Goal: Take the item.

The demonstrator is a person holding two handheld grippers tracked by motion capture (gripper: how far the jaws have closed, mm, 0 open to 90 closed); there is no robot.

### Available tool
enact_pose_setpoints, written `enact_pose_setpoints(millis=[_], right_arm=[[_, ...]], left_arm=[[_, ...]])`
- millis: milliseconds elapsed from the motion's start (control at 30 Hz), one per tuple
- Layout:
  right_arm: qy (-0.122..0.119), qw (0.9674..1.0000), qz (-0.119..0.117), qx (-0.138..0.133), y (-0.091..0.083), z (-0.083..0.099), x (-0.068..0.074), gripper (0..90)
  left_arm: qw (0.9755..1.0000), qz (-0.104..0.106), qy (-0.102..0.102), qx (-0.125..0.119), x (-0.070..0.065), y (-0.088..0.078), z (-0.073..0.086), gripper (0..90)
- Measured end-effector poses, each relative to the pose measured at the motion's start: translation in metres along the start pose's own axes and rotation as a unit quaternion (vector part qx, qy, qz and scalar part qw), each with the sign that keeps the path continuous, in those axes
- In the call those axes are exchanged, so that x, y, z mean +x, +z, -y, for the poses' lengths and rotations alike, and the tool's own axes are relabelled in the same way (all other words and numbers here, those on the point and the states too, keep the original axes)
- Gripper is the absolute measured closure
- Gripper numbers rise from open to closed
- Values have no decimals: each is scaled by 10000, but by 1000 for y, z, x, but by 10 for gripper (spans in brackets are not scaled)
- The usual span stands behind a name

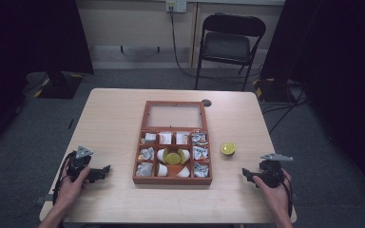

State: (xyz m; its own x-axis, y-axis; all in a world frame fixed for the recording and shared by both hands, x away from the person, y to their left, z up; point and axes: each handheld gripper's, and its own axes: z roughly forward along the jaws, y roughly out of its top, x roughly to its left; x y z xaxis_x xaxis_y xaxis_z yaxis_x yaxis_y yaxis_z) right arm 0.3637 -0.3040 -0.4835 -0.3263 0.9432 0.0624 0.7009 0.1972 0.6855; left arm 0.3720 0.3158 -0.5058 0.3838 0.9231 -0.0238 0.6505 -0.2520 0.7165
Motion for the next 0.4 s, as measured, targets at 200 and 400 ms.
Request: enact_pose_setpoints(millis=[200, 400], right_arm=[[-96, 9990, 430, -62, 5, 10, 4, 163], [18, 9979, 572, -309, 8, 15, 6, 129]], left_arm=[[10000, -3, -3, 3, 0, 0, 0, 0], [10000, -2, -2, 1, 0, 0, 0, 0]])
